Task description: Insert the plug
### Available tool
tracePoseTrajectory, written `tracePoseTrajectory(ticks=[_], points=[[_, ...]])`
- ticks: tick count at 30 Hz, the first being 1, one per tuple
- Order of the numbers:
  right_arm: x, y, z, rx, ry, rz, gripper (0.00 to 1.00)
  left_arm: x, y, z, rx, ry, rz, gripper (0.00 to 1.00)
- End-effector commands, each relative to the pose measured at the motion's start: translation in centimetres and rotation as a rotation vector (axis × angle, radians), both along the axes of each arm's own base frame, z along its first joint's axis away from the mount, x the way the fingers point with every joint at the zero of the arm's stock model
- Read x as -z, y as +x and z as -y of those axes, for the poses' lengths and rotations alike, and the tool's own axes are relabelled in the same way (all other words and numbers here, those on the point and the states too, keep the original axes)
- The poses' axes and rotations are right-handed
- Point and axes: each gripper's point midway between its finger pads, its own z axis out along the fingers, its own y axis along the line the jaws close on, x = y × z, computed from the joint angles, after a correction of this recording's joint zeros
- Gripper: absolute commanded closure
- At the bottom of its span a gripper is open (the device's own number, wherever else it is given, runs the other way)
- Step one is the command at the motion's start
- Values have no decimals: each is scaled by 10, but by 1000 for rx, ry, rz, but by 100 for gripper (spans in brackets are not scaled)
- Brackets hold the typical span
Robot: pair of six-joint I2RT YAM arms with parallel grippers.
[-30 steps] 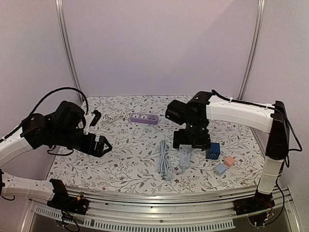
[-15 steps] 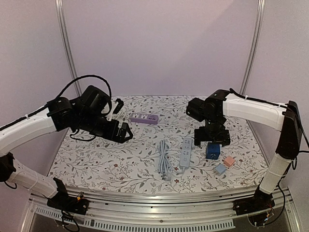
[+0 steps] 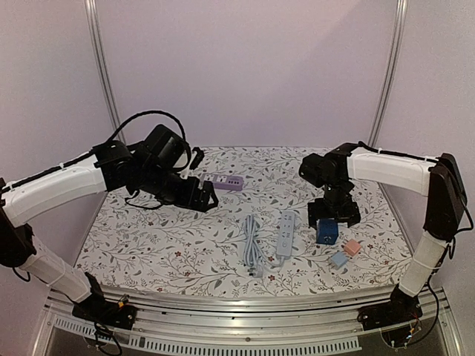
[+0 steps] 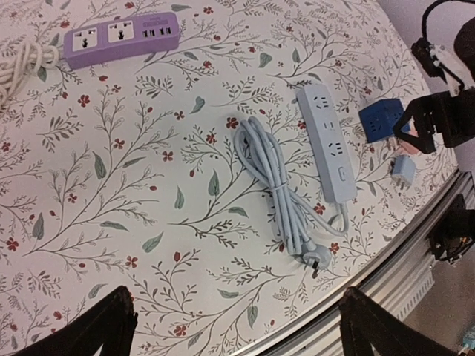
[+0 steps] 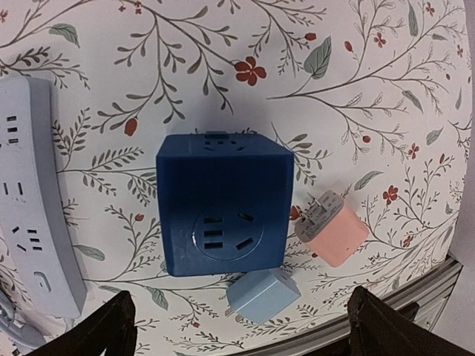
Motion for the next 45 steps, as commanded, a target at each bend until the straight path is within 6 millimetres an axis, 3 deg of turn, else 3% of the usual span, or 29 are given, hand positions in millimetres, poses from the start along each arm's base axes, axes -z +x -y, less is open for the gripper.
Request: tracePoseTrajectory(ticks=[1, 8, 18, 27, 36, 45], points=[[12, 11, 2, -20, 26, -21, 2, -3, 0, 13, 17, -9, -2, 4], [27, 12, 9, -65, -3, -65, 5, -4, 14, 22, 27, 23, 20, 4], [45, 8, 3, -89, 28, -113, 12, -18, 39, 46, 48, 34, 35, 5], [57, 7, 4, -84, 27, -119, 27, -16, 30, 36, 40, 45, 12, 5], [57, 13, 10, -81, -7, -94, 35, -10, 20, 24, 19, 44, -11, 6], [57, 19, 15, -96, -17, -48, 44, -12, 16, 25, 29, 27, -15, 6]])
